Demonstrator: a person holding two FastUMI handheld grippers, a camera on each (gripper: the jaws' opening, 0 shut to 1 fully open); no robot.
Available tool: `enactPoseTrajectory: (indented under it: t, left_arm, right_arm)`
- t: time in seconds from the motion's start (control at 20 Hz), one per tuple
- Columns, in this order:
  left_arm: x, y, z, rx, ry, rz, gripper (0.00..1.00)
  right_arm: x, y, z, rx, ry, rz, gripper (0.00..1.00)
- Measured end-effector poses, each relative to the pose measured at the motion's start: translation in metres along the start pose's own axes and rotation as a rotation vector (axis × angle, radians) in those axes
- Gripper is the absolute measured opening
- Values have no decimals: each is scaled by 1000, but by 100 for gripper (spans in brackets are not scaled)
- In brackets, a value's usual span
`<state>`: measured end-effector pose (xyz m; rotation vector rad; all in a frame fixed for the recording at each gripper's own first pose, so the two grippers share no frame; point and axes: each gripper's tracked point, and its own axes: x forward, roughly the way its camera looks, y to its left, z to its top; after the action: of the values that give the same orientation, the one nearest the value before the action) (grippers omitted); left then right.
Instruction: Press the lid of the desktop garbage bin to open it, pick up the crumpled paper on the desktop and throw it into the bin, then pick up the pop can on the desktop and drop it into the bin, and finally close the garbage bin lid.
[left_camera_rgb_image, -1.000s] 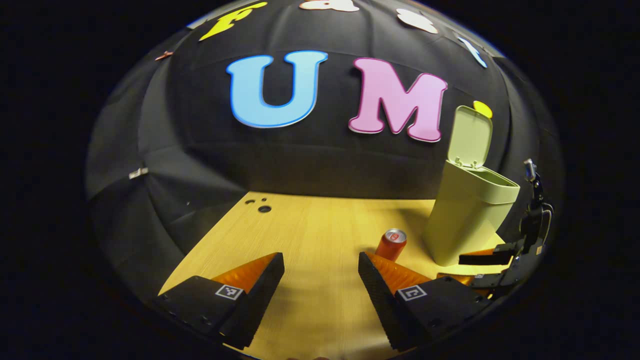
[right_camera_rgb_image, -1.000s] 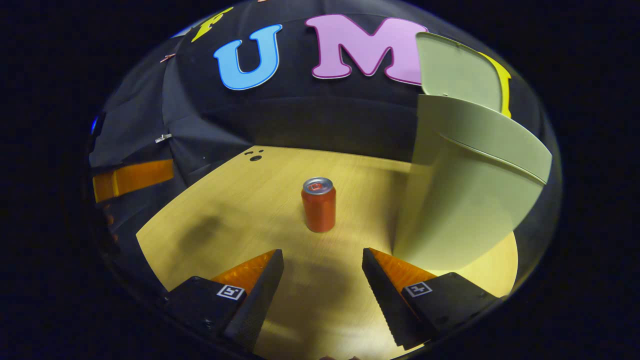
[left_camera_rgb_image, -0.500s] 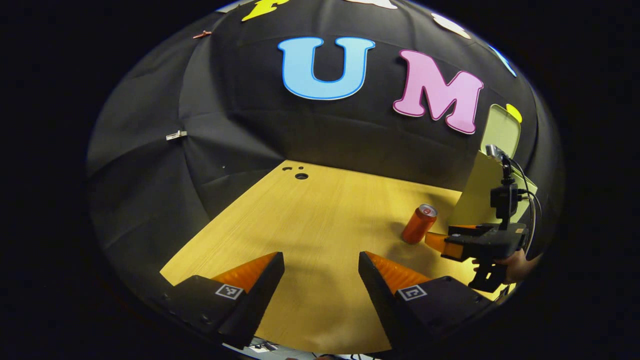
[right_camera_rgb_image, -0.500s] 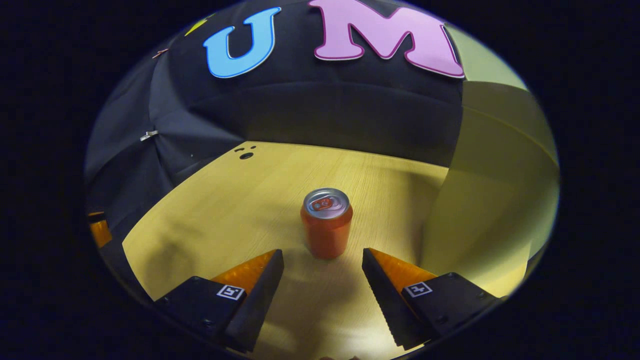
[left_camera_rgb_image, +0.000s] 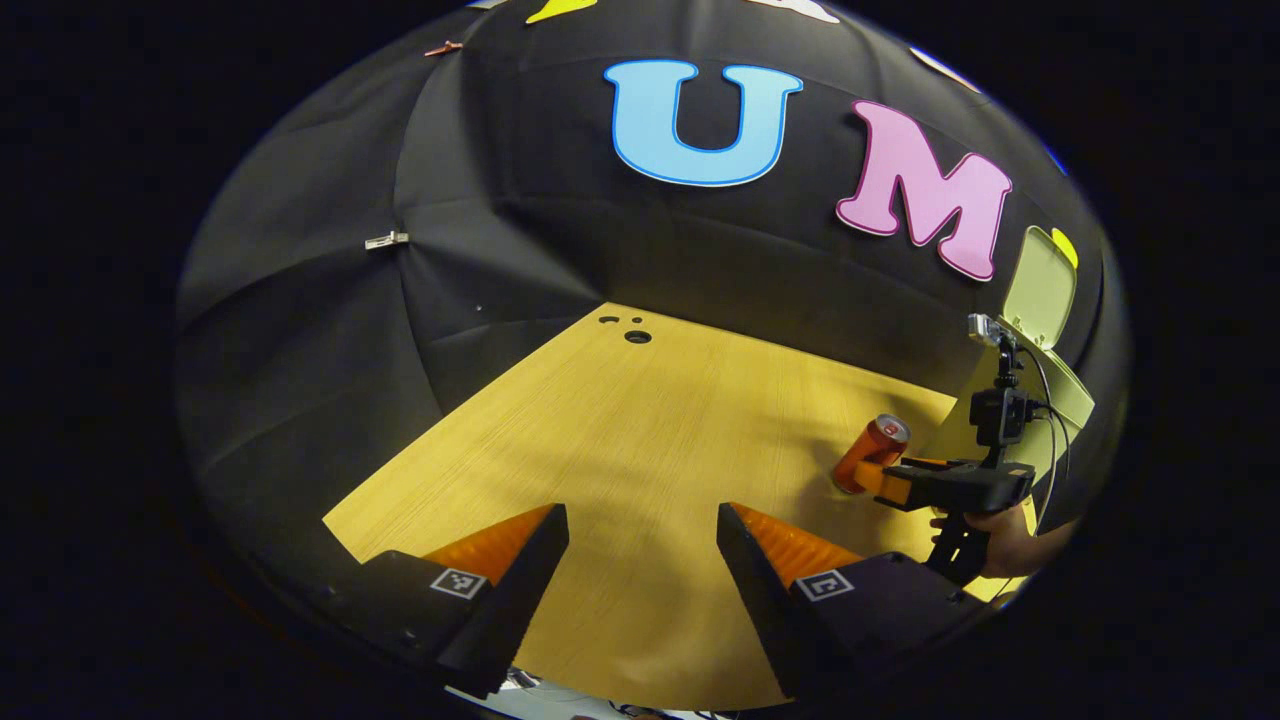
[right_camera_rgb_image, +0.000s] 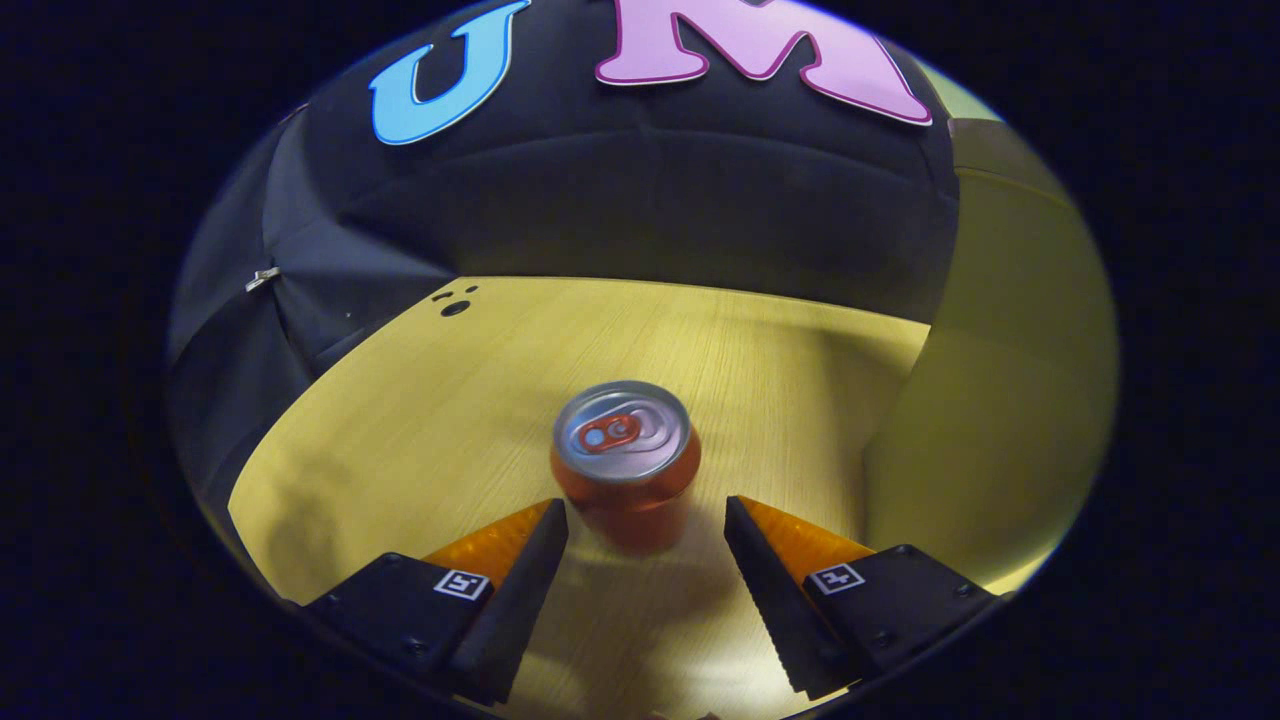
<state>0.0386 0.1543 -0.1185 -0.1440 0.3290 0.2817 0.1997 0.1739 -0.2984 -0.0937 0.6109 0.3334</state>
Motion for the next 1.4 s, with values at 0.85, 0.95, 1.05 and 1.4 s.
enactPoseTrajectory:
  t: [0.85,0.95,1.05,1.4]
  left_arm:
    - [1,-40,-14,49,42,-78,96]
    - [-1,-46,-17,59,43,-91,96]
    - [-4,-49,-20,60,41,-104,96]
    - [-25,-62,-27,57,18,-171,96]
  right_arm:
    - [23,3,17,-37,-21,26,83]
    - [13,7,21,-59,-35,43,83]
    - [-1,10,25,-102,-35,45,83]
    - [-71,27,69,-189,-123,93,83]
